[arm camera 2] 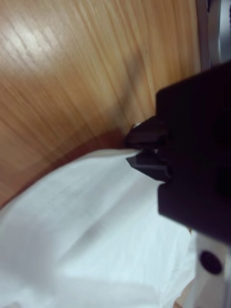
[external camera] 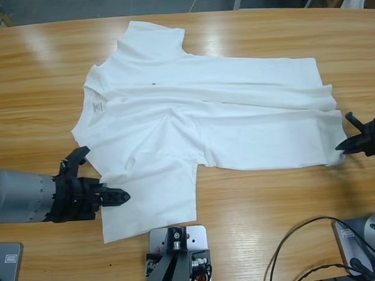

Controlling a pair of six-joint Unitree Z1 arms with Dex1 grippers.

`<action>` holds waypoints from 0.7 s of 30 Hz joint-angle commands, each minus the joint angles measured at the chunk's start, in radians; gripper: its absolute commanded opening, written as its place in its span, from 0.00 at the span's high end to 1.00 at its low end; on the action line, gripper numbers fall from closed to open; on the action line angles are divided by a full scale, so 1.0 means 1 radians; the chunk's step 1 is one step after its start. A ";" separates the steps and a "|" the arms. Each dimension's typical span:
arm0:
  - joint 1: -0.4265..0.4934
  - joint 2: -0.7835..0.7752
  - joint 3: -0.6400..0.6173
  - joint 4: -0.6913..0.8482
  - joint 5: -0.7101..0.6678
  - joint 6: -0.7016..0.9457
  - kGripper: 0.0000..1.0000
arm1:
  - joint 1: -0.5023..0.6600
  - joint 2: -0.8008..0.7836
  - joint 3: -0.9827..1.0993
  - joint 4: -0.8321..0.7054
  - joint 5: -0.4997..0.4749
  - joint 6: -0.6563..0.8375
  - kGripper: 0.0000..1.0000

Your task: Fold clothes

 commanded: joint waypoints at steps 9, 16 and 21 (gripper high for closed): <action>-0.016 0.006 0.054 -0.022 0.015 0.062 1.00 | 0.011 -0.019 0.003 0.022 0.007 -0.029 1.00; -0.016 -0.018 0.077 -0.013 0.022 0.063 1.00 | 0.011 -0.010 0.001 0.034 -0.001 -0.053 1.00; -0.016 0.009 0.052 -0.016 0.038 0.085 1.00 | 0.011 -0.019 0.001 0.039 -0.009 -0.057 1.00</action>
